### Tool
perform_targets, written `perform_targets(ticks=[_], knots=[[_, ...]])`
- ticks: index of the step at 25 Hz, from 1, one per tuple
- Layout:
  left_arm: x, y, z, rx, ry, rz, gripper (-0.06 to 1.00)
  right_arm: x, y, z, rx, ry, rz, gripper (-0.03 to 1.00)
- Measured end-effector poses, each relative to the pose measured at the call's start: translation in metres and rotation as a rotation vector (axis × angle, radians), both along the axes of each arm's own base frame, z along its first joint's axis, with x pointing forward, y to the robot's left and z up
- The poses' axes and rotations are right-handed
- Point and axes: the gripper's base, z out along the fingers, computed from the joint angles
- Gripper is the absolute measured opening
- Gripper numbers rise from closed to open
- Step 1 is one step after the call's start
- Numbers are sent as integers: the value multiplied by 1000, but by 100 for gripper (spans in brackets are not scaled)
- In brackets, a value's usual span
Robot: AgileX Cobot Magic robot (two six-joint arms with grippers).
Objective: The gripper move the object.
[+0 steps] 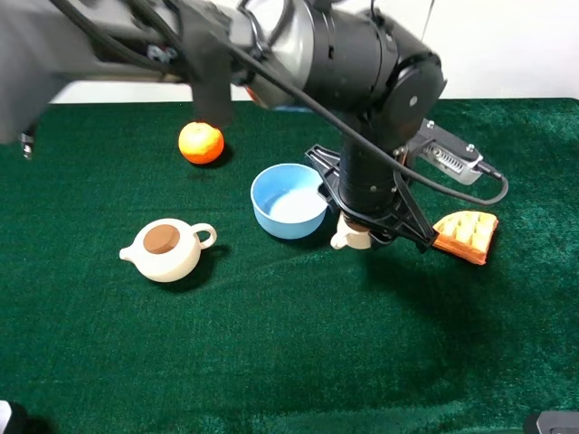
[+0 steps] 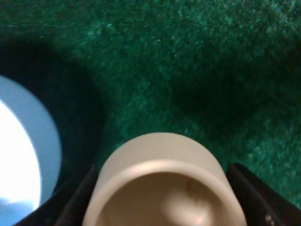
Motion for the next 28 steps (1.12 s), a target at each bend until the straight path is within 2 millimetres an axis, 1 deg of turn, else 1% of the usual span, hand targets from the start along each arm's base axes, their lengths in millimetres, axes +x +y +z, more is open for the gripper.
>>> perform_targets(ticks=[10,17,28], knots=[[3,-6,-40,21,16,-5,58,0,0,0,0,0,0,70],[2,-7,-62,48,35,-5,58,0,0,0,1,0,0,70],[2,-7,-64,42,33,-6,58,0,0,0,1,0,1,70]])
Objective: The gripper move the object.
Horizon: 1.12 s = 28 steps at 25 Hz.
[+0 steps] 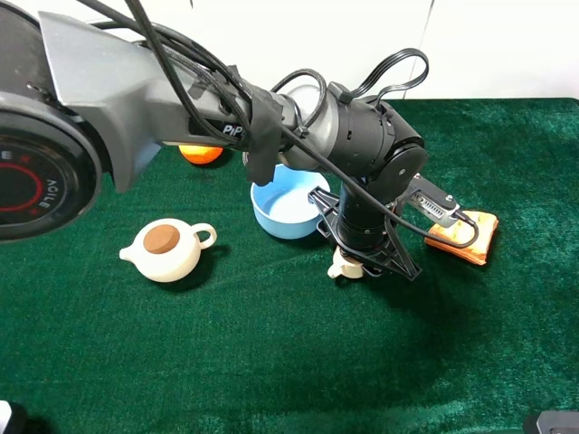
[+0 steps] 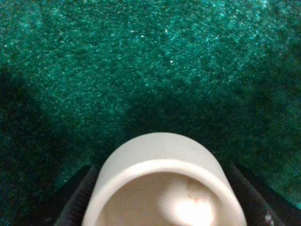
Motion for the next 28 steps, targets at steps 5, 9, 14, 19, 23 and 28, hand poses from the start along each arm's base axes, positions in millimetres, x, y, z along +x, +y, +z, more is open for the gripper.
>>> perform_targets(ticks=[5,9,14,19,23,28], knots=[[0,0,0,-3,-2,0,58,0,0,0,2,0,1,70],[0,0,0,-4,-2,0,64,0,0,0,3,0,2,70],[0,-1,0,-7,-4,-1,88,0,0,0,3,0,2,70],[0,-1,0,-7,-4,-1,94,0,0,0,3,0,2,70],[0,-1,1,-11,-6,-1,95,0,0,0,3,0,2,70],[2,-3,15,-33,-19,2,96,0,0,0,3,0,2,70]])
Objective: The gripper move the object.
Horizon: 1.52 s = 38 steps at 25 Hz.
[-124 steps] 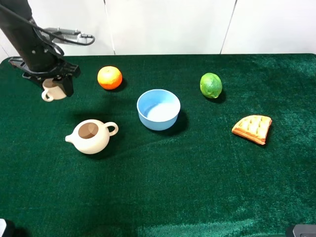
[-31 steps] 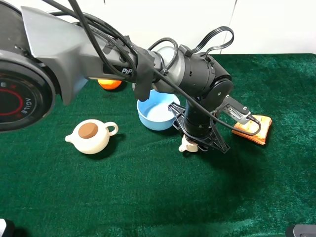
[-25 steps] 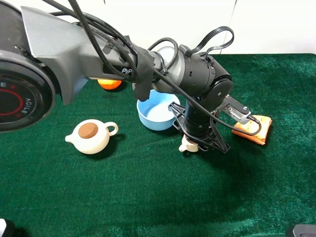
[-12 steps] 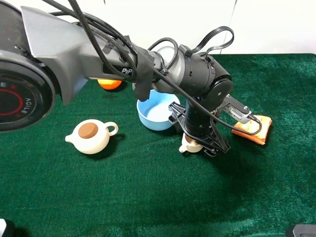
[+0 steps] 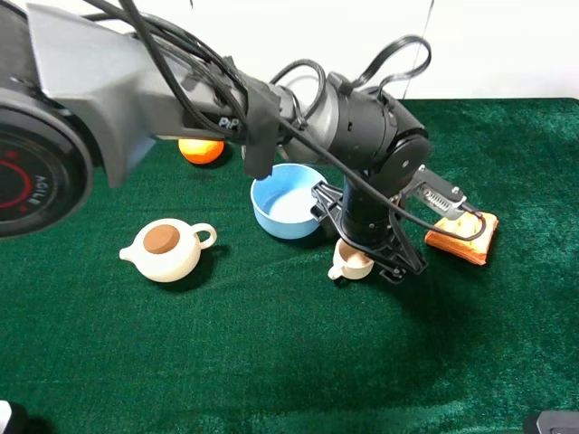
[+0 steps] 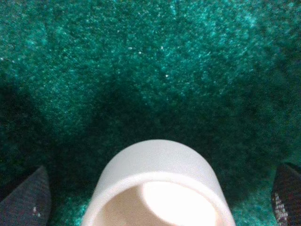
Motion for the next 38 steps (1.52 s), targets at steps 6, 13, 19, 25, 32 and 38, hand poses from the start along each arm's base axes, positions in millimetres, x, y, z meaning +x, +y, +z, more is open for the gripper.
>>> perform_targets(ticks=[6,13,19,25,32,38], knots=[[2,-5,18,3,15,14,96,0,0,0,0,0,0,70],[5,-11,43,9,24,23,96,0,0,0,0,0,0,70],[7,-14,73,24,31,30,96,0,0,0,0,0,0,70],[10,-18,103,-15,9,32,96,0,0,0,0,0,0,70],[6,-16,143,-108,-20,19,96,0,0,0,0,0,0,70],[-1,-4,184,-178,-60,11,96,0,0,0,0,0,0,70]])
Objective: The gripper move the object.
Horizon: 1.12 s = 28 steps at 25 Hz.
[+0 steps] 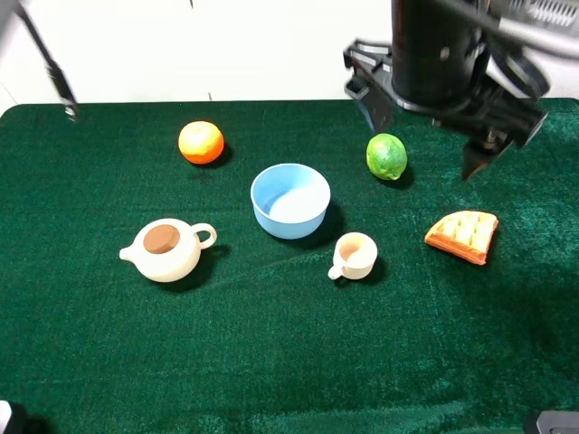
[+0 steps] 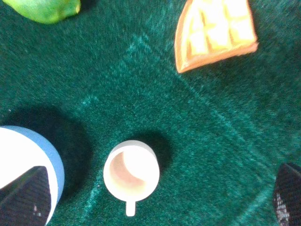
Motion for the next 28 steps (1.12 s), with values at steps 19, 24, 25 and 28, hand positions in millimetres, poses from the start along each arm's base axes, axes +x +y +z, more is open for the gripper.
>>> perform_targets(ticks=[19,24,25,28], knots=[[-44,90,72,13,-99,1,96,0,0,0,0,0,0,70],[-64,132,89,20,-147,7,96,0,0,0,0,0,0,70],[-68,140,92,18,-155,9,96,0,0,0,0,0,0,70],[-82,168,100,12,-179,14,96,0,0,0,0,0,0,70]])
